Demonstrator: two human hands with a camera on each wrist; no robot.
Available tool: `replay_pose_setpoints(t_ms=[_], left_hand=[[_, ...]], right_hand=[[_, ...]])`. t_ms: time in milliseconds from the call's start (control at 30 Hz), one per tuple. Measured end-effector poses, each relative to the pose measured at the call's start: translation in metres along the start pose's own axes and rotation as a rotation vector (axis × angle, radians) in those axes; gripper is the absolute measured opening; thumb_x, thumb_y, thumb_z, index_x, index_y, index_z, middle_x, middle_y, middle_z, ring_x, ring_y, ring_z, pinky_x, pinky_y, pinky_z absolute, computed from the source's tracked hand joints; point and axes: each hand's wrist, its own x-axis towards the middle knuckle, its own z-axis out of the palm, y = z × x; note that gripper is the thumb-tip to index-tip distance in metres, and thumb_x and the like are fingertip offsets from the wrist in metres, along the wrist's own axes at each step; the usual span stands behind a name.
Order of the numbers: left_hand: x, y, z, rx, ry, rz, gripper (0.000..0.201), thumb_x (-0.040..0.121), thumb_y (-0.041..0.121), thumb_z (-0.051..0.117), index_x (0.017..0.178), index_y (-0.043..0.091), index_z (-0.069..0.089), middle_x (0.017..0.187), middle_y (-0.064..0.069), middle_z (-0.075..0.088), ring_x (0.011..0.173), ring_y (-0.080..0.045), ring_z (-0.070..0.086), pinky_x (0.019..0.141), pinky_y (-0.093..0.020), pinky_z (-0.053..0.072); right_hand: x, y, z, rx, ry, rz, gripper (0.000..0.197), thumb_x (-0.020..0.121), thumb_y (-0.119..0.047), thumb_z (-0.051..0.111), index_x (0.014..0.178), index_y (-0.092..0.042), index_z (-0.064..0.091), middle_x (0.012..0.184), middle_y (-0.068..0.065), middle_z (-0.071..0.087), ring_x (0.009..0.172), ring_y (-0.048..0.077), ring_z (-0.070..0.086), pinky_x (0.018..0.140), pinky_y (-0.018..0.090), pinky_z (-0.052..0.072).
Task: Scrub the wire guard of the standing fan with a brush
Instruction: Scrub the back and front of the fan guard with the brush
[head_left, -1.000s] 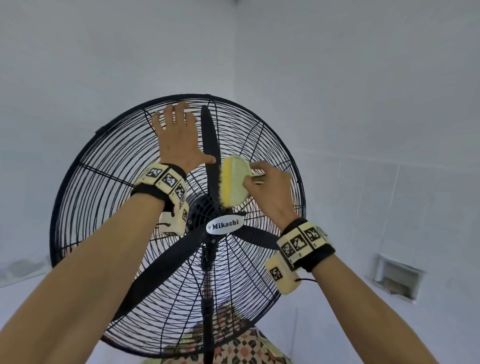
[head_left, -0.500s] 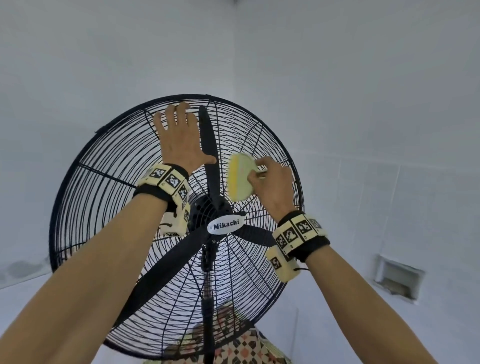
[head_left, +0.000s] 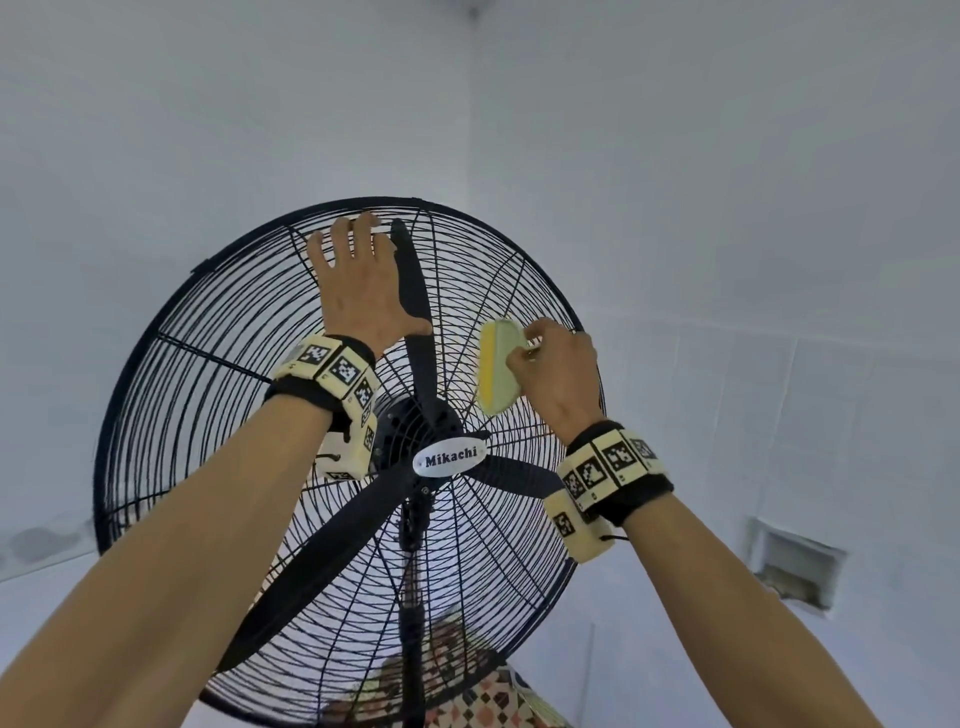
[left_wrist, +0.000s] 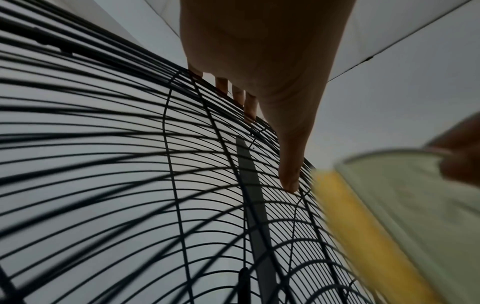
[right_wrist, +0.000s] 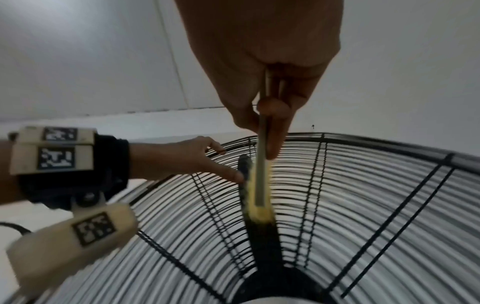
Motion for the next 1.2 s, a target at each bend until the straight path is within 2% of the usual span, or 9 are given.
replay_pose_setpoints(t_ms=[167,267,433,533,600,733,867,1100,1200], left_hand=[[-0.001,0.004,-0.001,-0.010,0.012,0.003,0.121,0.057,0.077,0.085,0.146,0.007,0.044,0.163,-0.013,0.026,0.150,-0.039,0.023,0.123,-0.062,0.014],[0.001,-0.002,-0.001,-0.016,-0.003,-0.009,0.120,0.056,0.076,0.086,0.146,0.008,0.045,0.162,-0.012,0.027,0.150,-0.038,0.022,0.123,-0.062,0.015],[0.001,0.001,-0.001,-0.016,-0.009,-0.010,0.120,0.055,0.076,0.086,0.146,0.010,0.045,0.161,-0.012,0.027,0.150,-0.037,0.022,0.123,-0.061,0.015],[0.000,0.005,0.000,-0.033,0.008,-0.007,0.119,0.056,0.073,0.088,0.146,0.009,0.044,0.162,-0.011,0.026,0.150,-0.037,0.022,0.124,-0.061,0.013],[0.000,0.003,-0.001,-0.025,-0.005,-0.012,0.120,0.057,0.074,0.087,0.148,0.009,0.043,0.164,-0.012,0.025,0.151,-0.038,0.020,0.124,-0.061,0.012],[-0.001,0.001,-0.002,-0.019,-0.008,-0.018,0.119,0.058,0.075,0.086,0.147,0.010,0.043,0.165,-0.012,0.024,0.152,-0.037,0.019,0.124,-0.061,0.012],[-0.002,0.006,-0.002,-0.024,0.003,-0.008,0.117,0.058,0.073,0.087,0.145,0.008,0.044,0.163,-0.012,0.026,0.151,-0.037,0.021,0.124,-0.060,0.012],[-0.001,0.000,0.000,-0.017,0.012,-0.007,0.116,0.055,0.075,0.087,0.143,0.010,0.047,0.162,-0.011,0.028,0.150,-0.037,0.022,0.124,-0.060,0.014],[0.000,0.006,0.000,-0.019,0.007,-0.008,0.116,0.055,0.074,0.087,0.143,0.010,0.046,0.162,-0.011,0.027,0.150,-0.037,0.022,0.124,-0.060,0.014]], right_hand=[[0.002,-0.024,0.007,0.247,0.023,-0.067,0.028,0.091,-0.040,0.065,0.117,-0.029,0.066,0.093,-0.009,0.074,0.093,0.019,0.070,0.086,0.044,0.059],[0.011,-0.013,0.006,0.217,0.043,0.029,0.030,0.094,-0.027,0.067,0.122,-0.016,0.066,0.099,0.003,0.075,0.089,0.020,0.069,0.069,0.019,0.054],[0.018,-0.013,-0.005,0.114,0.049,0.012,0.029,0.096,-0.020,0.064,0.123,-0.009,0.064,0.102,0.008,0.072,0.077,0.007,0.052,0.065,0.004,0.040],[0.015,-0.022,0.000,0.248,0.032,-0.072,0.027,0.094,-0.020,0.067,0.119,-0.011,0.067,0.094,0.006,0.074,0.078,0.013,0.070,0.068,0.029,0.063],[0.018,-0.022,-0.003,0.159,0.024,-0.028,0.027,0.095,-0.018,0.065,0.121,-0.008,0.065,0.098,0.012,0.072,0.083,0.020,0.068,0.071,0.038,0.061],[0.027,-0.020,-0.016,-0.070,-0.007,0.011,0.030,0.098,-0.021,0.060,0.123,-0.005,0.061,0.109,0.017,0.064,0.092,0.024,0.054,0.074,0.035,0.048],[0.023,-0.031,-0.013,0.134,-0.006,-0.076,0.025,0.093,-0.022,0.067,0.116,-0.012,0.067,0.095,0.002,0.070,0.071,-0.003,0.055,0.064,0.020,0.053],[0.027,-0.023,-0.020,-0.110,-0.035,0.016,0.029,0.099,-0.020,0.059,0.123,-0.004,0.061,0.112,0.017,0.062,0.100,0.028,0.057,0.072,0.029,0.041],[0.029,-0.034,-0.016,0.042,-0.024,-0.054,0.026,0.095,-0.025,0.065,0.118,-0.013,0.065,0.101,0.007,0.067,0.088,0.010,0.057,0.063,0.020,0.038]])
